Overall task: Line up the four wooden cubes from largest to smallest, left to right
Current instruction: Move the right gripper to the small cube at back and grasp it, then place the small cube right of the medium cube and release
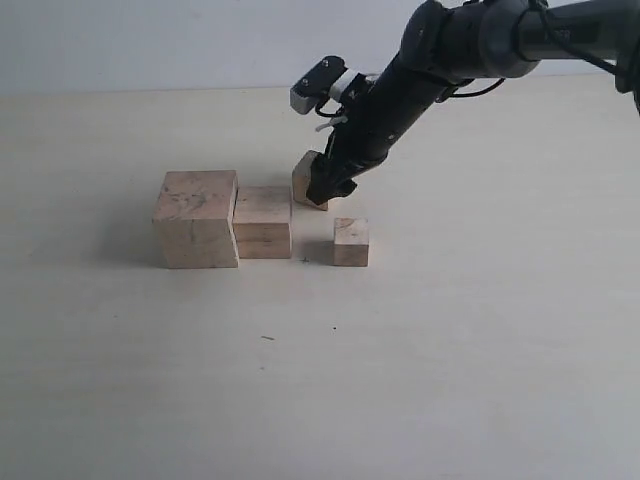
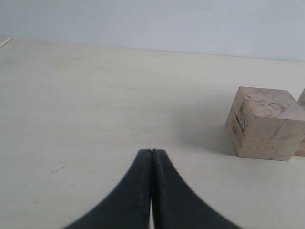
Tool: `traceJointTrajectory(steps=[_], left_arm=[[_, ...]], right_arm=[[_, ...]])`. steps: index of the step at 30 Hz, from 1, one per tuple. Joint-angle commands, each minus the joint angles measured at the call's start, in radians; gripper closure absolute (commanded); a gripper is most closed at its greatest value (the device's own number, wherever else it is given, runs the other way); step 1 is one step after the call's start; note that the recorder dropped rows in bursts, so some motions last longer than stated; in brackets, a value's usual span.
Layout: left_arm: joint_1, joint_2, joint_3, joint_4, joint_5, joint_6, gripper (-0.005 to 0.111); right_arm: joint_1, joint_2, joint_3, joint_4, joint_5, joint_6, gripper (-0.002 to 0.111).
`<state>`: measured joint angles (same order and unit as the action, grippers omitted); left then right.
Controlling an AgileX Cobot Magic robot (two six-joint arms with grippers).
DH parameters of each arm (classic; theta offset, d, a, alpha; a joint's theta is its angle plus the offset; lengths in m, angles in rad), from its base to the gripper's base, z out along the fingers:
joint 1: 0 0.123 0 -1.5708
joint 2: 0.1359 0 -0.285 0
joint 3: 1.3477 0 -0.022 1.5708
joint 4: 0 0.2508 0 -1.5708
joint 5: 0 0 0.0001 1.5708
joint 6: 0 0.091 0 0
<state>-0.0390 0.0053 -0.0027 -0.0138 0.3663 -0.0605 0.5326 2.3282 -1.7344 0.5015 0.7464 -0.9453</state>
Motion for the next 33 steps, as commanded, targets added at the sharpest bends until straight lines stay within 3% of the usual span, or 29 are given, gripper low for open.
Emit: traceJointTrajectory(steps=[1,3,16,20,33], left_arm=[[0.005,-0.005,0.003,0.001,-0.012,0.001,0.107],[0.005,-0.005,0.003,0.001,-0.012,0.001,0.107],[0.005,-0.005,0.003,0.001,-0.012,0.001,0.107],[0.005,-0.005,0.003,0.001,-0.012,0.001,0.107],[0.005,-0.005,0.003,0.001,-0.012,0.001,0.107]], right_arm=[[-0.006,0.006,0.002,0.016,0.013,-0.01,0.082],[-0.006,0.0,0.002,0.016,0.053,0.009,0.108],[-0.006,-0.015,0.002,-0.188,0.296,0.002,0.108],[-0.006,-0.038,0.002,-0.201,0.352,-0.086,0.108],[-0.006,-0.053,0.002,0.018,0.423,-0.416,0.108]])
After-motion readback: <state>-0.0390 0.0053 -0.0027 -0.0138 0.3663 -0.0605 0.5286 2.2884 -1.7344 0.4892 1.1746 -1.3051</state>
